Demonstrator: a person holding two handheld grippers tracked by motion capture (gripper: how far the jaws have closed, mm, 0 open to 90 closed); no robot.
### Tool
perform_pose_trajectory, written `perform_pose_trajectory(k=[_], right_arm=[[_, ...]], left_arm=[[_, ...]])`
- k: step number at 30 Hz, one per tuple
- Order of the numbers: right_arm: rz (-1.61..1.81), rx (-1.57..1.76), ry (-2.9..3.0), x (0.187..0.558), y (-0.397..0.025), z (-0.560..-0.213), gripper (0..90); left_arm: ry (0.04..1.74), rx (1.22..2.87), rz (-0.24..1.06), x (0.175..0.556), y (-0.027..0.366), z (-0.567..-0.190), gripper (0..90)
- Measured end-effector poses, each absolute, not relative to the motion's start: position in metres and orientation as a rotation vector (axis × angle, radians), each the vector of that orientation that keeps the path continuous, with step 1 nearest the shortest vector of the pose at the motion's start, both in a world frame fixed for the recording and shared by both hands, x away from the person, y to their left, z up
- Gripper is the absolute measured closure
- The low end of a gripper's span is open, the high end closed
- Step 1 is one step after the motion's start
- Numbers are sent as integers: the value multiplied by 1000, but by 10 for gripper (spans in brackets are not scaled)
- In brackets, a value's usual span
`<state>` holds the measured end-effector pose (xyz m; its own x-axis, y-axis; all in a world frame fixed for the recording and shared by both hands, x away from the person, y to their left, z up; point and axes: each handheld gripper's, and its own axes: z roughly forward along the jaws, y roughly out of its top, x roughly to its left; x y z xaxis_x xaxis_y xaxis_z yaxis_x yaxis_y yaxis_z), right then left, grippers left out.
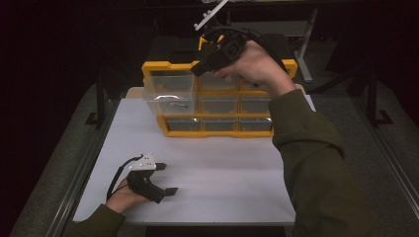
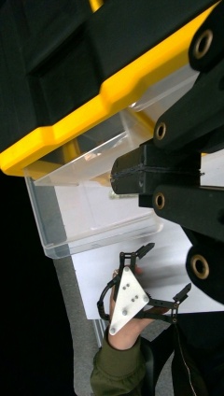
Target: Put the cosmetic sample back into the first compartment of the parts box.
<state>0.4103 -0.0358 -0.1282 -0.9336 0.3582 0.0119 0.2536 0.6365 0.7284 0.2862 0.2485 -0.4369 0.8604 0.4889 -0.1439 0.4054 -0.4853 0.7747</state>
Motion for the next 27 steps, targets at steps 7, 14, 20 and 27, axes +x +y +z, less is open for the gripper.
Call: perform_pose_trajectory(k=[7, 14, 20, 27], right_arm=[[1184, 509, 2684, 402, -52, -135, 866], [1191, 551, 2660, 396, -67, -158, 726], [1200, 564, 2645, 393, -76, -174, 642], [1211, 589, 2627, 389, -87, -194, 537]], left_arm=[[639, 2153, 126, 287, 249, -437, 0], [641, 2143, 123, 287, 248, -437, 0], [643, 2144, 123, 287, 249, -436, 0], [640, 2145, 122, 288, 249, -437, 0]])
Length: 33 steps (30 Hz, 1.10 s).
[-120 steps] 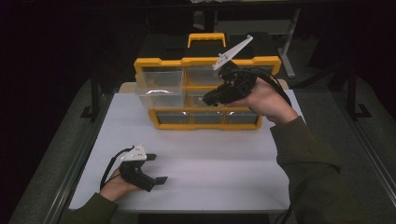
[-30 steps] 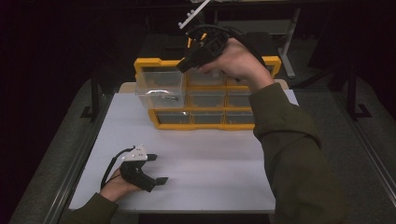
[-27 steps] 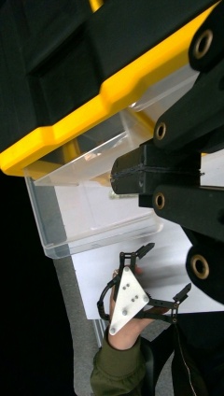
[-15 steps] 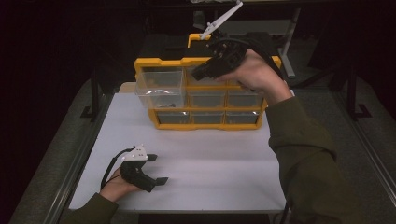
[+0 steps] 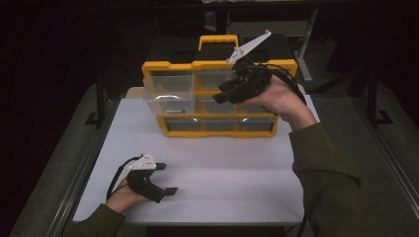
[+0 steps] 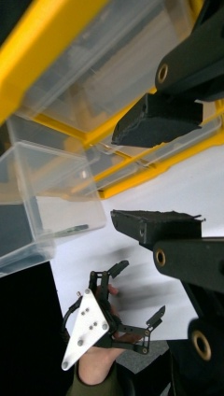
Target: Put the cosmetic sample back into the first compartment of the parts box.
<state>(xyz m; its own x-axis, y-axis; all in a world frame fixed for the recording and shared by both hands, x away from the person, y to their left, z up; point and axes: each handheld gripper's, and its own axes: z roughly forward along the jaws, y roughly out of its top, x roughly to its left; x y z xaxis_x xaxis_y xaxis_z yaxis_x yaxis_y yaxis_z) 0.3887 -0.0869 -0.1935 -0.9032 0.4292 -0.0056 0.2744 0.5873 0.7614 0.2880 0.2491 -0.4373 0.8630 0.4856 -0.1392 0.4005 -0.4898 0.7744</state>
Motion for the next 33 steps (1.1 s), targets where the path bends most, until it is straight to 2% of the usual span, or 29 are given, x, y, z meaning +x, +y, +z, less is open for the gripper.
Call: perform_pose_trajectory(k=[25, 33], right_arm=[[1208, 633, 2580, 371, -109, -259, 202], [1205, 680, 2558, 361, -118, -284, 133]], left_arm=[[650, 2138, 114, 289, 250, -437, 0], [661, 2115, 109, 288, 248, -438, 0]])
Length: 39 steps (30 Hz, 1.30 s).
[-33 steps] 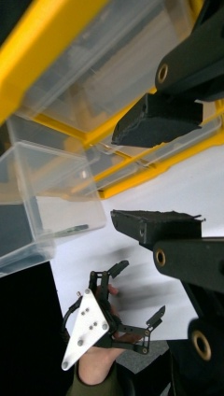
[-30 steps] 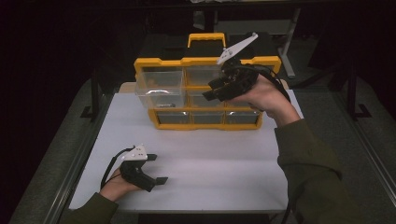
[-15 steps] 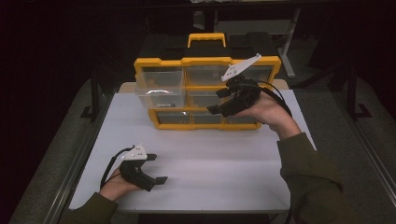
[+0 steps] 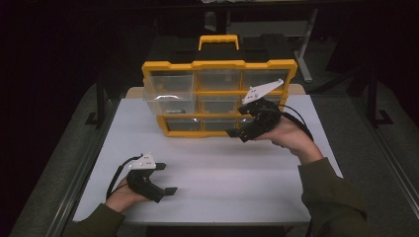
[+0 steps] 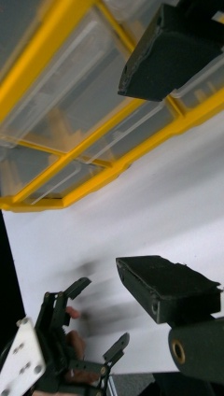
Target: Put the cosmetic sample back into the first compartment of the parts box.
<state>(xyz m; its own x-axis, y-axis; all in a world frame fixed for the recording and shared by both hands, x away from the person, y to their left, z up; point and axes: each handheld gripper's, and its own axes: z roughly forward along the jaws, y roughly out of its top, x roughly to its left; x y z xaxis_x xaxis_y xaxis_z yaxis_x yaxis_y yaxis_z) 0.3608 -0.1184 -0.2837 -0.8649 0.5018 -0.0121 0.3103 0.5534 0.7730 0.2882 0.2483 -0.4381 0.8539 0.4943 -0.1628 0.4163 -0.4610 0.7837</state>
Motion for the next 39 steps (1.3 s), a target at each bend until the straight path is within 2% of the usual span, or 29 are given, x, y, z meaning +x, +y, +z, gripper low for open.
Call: perform_pose_trajectory(k=[16, 39], right_arm=[[1199, 808, 2497, 343, -137, -346, 16], [1232, 900, 2367, 305, -169, -394, 7]], left_arm=[[657, 2122, 103, 288, 248, -439, 0], [641, 2138, 103, 290, 248, -439, 0]])
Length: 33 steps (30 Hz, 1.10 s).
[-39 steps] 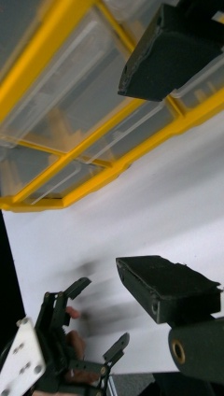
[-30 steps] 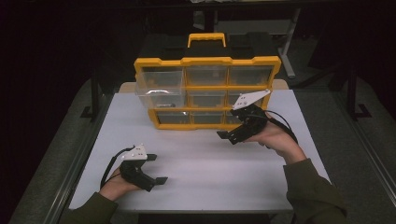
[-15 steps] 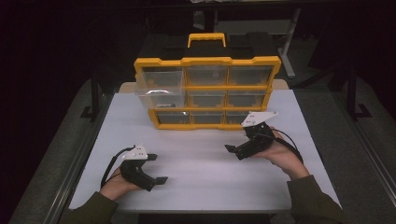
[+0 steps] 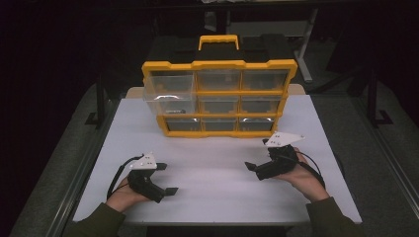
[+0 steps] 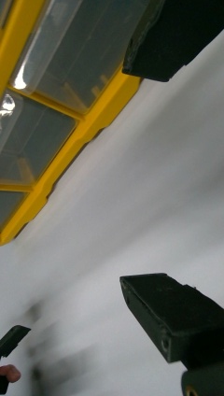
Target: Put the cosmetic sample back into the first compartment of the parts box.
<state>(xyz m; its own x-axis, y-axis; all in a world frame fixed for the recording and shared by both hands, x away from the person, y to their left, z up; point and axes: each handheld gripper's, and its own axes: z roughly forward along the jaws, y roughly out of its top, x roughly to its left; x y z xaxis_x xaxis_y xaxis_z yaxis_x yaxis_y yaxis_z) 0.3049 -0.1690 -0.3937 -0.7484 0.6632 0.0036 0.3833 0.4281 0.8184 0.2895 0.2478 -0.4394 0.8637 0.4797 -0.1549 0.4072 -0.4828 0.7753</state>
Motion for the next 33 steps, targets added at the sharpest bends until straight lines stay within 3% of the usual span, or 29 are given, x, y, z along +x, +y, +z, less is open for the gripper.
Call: perform_pose_trajectory(k=[33], right_arm=[[1226, 1031, 2294, 257, -212, -439, 7]], left_arm=[[650, 2136, 110, 289, 250, -441, 0]])
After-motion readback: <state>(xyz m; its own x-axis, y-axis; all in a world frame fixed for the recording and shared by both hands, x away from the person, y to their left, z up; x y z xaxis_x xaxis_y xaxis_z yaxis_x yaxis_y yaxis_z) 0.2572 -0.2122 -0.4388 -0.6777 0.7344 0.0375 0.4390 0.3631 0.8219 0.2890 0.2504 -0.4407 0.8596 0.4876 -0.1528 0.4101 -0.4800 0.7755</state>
